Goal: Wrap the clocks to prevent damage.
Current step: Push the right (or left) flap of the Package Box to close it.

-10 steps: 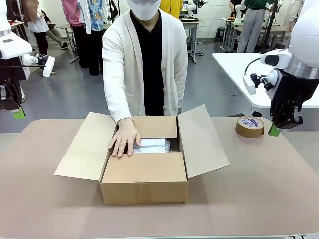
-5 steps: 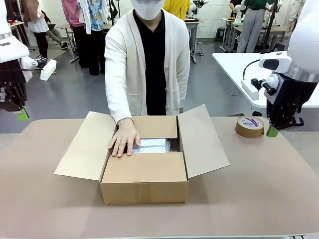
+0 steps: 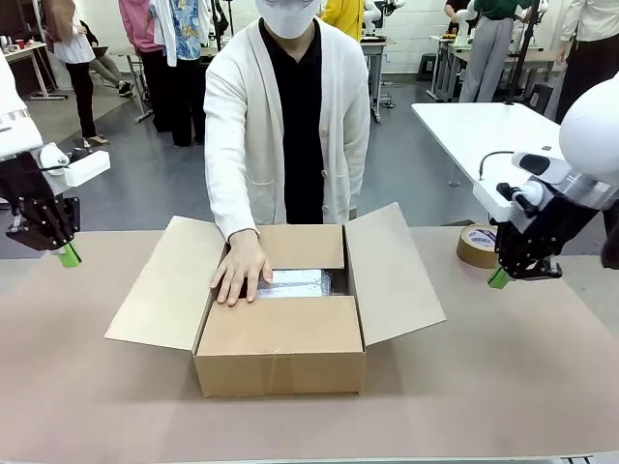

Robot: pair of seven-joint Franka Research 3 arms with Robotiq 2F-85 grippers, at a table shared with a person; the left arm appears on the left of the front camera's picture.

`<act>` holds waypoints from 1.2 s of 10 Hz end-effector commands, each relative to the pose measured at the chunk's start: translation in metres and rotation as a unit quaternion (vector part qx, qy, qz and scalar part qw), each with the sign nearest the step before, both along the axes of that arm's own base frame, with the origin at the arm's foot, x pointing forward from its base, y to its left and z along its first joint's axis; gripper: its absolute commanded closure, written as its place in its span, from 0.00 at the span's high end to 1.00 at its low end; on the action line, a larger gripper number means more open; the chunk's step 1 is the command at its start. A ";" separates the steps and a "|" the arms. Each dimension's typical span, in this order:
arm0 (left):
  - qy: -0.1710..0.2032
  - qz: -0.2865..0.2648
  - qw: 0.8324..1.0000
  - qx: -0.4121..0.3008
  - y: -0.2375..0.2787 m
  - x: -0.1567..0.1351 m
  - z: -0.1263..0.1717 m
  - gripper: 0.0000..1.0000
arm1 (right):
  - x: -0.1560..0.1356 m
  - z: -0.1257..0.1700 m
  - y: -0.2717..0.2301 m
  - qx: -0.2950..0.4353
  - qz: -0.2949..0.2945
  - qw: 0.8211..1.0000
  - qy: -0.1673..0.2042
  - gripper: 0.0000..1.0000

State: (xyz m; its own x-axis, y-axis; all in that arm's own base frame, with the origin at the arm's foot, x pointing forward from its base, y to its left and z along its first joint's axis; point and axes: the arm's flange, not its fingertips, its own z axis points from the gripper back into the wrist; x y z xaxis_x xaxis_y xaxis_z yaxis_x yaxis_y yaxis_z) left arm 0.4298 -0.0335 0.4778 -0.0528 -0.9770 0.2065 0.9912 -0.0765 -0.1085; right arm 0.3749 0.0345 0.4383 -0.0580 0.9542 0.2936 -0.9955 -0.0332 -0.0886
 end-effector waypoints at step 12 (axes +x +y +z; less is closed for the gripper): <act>0.000 0.000 1.000 0.000 0.000 0.000 0.000 0.00 | 0.029 -0.053 0.045 0.314 -0.014 0.949 0.023 0.01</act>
